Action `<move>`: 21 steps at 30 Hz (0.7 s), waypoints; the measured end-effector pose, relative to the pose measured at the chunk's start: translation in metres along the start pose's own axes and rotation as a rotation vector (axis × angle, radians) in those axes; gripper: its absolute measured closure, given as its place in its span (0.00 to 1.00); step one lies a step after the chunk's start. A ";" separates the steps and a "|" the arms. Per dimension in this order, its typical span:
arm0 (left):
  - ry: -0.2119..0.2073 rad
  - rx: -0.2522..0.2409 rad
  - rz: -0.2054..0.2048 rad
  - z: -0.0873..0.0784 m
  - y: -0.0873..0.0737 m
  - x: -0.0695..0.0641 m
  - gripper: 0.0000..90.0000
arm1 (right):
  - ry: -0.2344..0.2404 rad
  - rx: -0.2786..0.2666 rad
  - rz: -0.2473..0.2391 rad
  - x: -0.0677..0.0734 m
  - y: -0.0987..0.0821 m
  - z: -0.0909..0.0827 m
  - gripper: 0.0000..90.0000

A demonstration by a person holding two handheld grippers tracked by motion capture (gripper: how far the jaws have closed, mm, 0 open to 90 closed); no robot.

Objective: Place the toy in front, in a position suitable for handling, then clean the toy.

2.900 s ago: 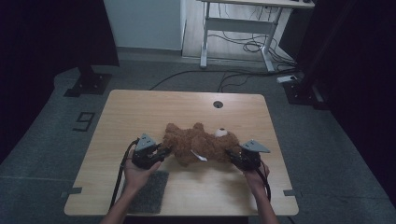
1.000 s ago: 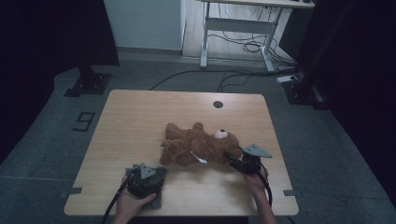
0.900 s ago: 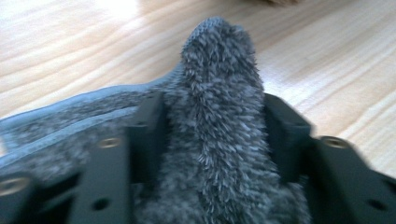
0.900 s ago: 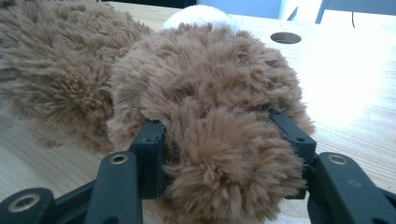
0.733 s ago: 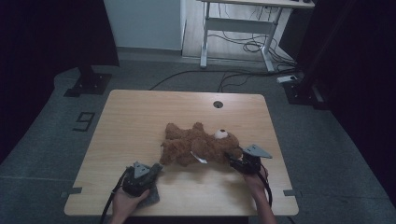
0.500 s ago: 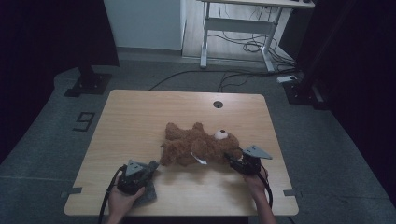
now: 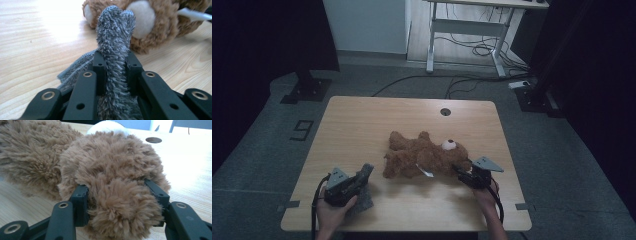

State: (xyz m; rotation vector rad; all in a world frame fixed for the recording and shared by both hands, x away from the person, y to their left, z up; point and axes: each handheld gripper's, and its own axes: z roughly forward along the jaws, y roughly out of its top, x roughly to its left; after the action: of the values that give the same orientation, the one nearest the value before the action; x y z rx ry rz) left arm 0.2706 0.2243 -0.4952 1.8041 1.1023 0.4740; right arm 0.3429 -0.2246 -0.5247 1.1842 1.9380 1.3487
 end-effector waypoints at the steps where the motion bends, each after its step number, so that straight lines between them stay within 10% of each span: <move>1: -0.005 -0.006 -0.001 -0.002 0.001 0.000 0.83 | 0.000 -0.001 0.000 0.000 0.000 0.000 0.52; 21: -0.070 -0.087 0.003 -0.018 0.027 -0.010 0.83 | 0.016 -0.001 0.010 0.000 -0.001 0.000 0.53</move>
State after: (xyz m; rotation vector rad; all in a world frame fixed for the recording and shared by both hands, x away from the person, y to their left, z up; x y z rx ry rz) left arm 0.2658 0.2211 -0.4616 1.7336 1.0161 0.4509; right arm 0.3425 -0.2252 -0.5258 1.1881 1.9441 1.3681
